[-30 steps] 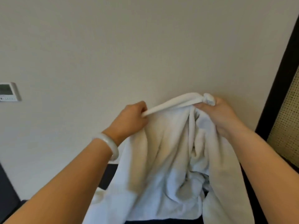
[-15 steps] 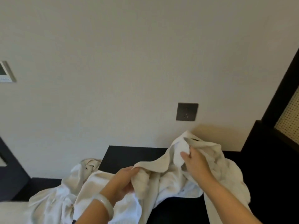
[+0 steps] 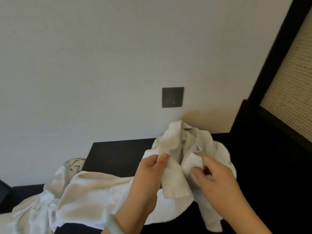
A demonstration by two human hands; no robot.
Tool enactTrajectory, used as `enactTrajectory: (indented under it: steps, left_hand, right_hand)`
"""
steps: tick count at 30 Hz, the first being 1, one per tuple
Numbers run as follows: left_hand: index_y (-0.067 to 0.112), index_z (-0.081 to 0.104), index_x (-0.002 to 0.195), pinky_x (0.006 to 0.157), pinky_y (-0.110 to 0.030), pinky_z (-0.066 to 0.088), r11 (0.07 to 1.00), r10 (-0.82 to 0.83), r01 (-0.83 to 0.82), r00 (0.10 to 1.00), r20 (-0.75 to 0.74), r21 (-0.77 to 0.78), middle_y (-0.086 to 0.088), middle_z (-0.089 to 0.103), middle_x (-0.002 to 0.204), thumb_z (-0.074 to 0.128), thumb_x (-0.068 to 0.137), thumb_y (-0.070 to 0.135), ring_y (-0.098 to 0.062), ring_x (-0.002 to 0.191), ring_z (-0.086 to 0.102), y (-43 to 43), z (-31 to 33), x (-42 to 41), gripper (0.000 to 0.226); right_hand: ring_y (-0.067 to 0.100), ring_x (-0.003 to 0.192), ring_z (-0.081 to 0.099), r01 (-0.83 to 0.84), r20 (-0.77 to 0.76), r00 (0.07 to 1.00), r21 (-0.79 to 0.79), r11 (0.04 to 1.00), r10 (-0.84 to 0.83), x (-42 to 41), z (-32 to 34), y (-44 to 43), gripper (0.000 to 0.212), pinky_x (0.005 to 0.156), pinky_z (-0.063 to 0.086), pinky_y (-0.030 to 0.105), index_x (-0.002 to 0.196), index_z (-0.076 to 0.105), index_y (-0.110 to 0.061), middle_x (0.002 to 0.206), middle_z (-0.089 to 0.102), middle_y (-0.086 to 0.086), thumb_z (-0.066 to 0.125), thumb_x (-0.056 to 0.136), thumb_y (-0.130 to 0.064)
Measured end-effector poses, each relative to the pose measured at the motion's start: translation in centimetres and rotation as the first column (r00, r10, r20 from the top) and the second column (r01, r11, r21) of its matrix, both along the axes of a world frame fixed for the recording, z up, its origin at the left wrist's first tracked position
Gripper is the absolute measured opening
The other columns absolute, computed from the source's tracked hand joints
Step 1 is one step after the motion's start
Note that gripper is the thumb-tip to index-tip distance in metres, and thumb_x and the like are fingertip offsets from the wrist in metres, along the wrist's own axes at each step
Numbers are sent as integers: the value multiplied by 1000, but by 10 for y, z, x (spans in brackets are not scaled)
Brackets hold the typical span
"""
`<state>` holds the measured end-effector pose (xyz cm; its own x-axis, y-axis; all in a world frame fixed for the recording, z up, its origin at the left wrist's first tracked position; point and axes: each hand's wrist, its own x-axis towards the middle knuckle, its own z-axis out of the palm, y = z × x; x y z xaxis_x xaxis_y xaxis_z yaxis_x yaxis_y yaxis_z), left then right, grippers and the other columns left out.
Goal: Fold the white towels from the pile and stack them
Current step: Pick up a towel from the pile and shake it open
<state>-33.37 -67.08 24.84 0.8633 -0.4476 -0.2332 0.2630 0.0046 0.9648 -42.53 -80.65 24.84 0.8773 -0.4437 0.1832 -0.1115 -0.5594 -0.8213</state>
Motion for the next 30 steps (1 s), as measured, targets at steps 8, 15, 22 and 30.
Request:
enactTrajectory:
  steps: [8, 15, 22, 30]
  left_hand:
    - [-11, 60, 107, 68, -36, 60, 984, -177, 181, 955, -237, -5, -24, 71, 101, 52, 98, 3, -34, 90, 72, -18, -35, -11, 18]
    - [-12, 57, 110, 64, -33, 60, 959, -282, 248, 880, -382, -136, -26, 71, 99, 40, 101, -2, -34, 86, 73, -25, -52, -25, 22]
    - [-3, 41, 112, 67, -45, 57, 849, -436, 367, 893, 112, 381, -26, 62, 101, 62, 86, 3, -35, 81, 65, -35, -67, -23, 34]
    - [31, 36, 136, 93, -29, 31, 711, -697, -16, 117, 708, 703, 6, 43, 129, 55, 77, 4, -19, 126, 37, -45, -60, 36, 68]
  right_hand:
    - [-1, 88, 55, 160, -30, 986, -103, 982, -164, -41, -29, 1, 23, 72, 41, 8, 77, 70, -30, 82, 63, -21, 73, 86, -9]
    - [-14, 116, 36, -35, -354, 935, -165, 986, -26, -83, -36, 15, 53, 90, 39, 11, 124, 48, -53, 122, 36, -34, 75, 83, -33]
    - [8, 47, 52, 532, -78, 842, 272, 802, -533, -98, -52, 33, 36, 48, 42, 19, 76, 71, -32, 60, 63, 2, 60, 94, -3]
    - [-1, 82, 66, 762, 7, 615, 251, 597, -788, -160, -29, 29, 29, 69, 44, 25, 82, 73, -40, 86, 72, -16, 65, 89, -13]
